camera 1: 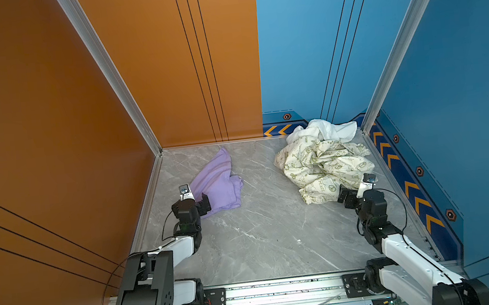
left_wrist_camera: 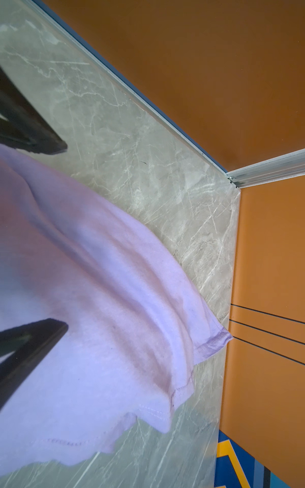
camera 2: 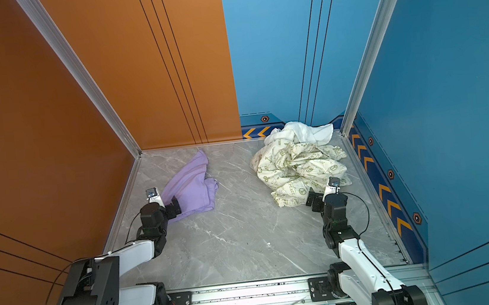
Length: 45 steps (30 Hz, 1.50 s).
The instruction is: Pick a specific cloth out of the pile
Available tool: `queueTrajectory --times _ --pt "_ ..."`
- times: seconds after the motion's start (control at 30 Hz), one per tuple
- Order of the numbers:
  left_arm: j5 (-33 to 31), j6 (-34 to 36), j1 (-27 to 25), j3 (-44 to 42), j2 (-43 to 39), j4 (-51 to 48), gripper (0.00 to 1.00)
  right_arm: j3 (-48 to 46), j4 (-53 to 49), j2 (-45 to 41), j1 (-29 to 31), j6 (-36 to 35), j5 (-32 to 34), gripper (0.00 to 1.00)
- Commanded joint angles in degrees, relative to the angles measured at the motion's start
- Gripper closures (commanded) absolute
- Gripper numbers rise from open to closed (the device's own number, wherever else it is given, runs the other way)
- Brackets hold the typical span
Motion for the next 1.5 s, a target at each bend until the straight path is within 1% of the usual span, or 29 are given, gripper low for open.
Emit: queueTrajectory --times 0.0,0.13,0.17,0.23,0.3,0.33,0.4,0.6,0.67,0.8,0.83,0.87,0.97,1.03,1.3,1.4,1.43,1.47 --pt "-1.07 4.21 -0.66 -1.01 2.44 8.41 0.02 -2.05 14.86 5.61 -0.57 -3.21 0.67 0.00" --pt "-0.10 5.19 -1.17 -2.00 7.74 15.03 0.02 -1.36 23.36 14.63 -0.74 -3.98 -2.05 0.00" --pt "-0.41 5.76 -1.56 -2.37 9.06 17.52 0.02 -0.72 24.25 16.11 -0.83 -4.17 -3.40 0.00" --pt "-1.72 6.29 -2.44 -2.17 10.35 18.54 0.02 1.07 25.21 19.08 -0.83 -4.55 -4.32 0.00" --pt "-2.16 6.76 -2.92 -1.74 11.45 18.54 0.02 4.60 19.10 20.09 -1.19 -4.11 -3.54 0.00" --pt "-2.29 7.01 -3.10 -1.50 12.04 18.62 0.02 5.28 18.28 20.81 -1.50 -3.99 -3.80 0.00" --pt "-1.96 7.80 -3.37 -1.18 13.83 20.35 0.02 5.89 19.24 22.12 -2.67 -3.98 -6.28 0.00" --pt "-2.02 8.14 -3.41 -0.89 13.82 19.77 0.02 6.63 19.94 23.70 -5.74 -2.92 -10.45 0.00" --pt "-1.99 8.12 -3.47 -0.89 13.84 19.73 0.02 4.84 24.87 25.19 -6.53 -3.93 -11.47 0.00" --pt "-1.97 8.14 -3.44 -0.80 13.81 19.77 0.02 -0.35 45.03 34.73 -7.29 -3.01 -13.13 0.00" --pt "-1.92 8.15 -3.48 -0.80 13.79 19.77 0.02 -1.07 49.05 37.17 -7.29 -2.75 -13.17 0.00" --pt "-1.86 8.18 -3.48 -0.83 13.79 19.77 0.02 -1.60 52.08 38.48 -8.05 -2.12 -14.55 0.00" --pt "-1.28 8.57 -3.52 -0.80 13.87 19.70 0.02 -0.05 45.73 36.25 -8.78 -1.56 -13.95 0.00" --pt "-1.24 8.54 -3.55 -0.76 13.88 19.68 0.02 1.19 44.08 36.53 -8.26 -1.99 -13.99 0.00" --pt "-1.17 8.24 -3.22 -0.15 13.89 18.49 0.02 6.61 32.35 35.46 -5.84 -5.01 -13.25 0.00" --pt "-0.57 7.52 -2.54 0.59 13.75 16.77 0.02 8.28 28.68 35.29 -3.97 -6.51 -10.74 0.00" --pt "-1.27 6.99 -2.34 0.80 13.71 16.33 0.02 8.45 28.30 35.27 -3.67 -6.61 -10.24 0.00" --pt "-3.78 6.15 -2.41 0.99 13.70 16.08 0.02 8.49 28.27 35.27 -3.58 -6.73 -9.92 0.00"
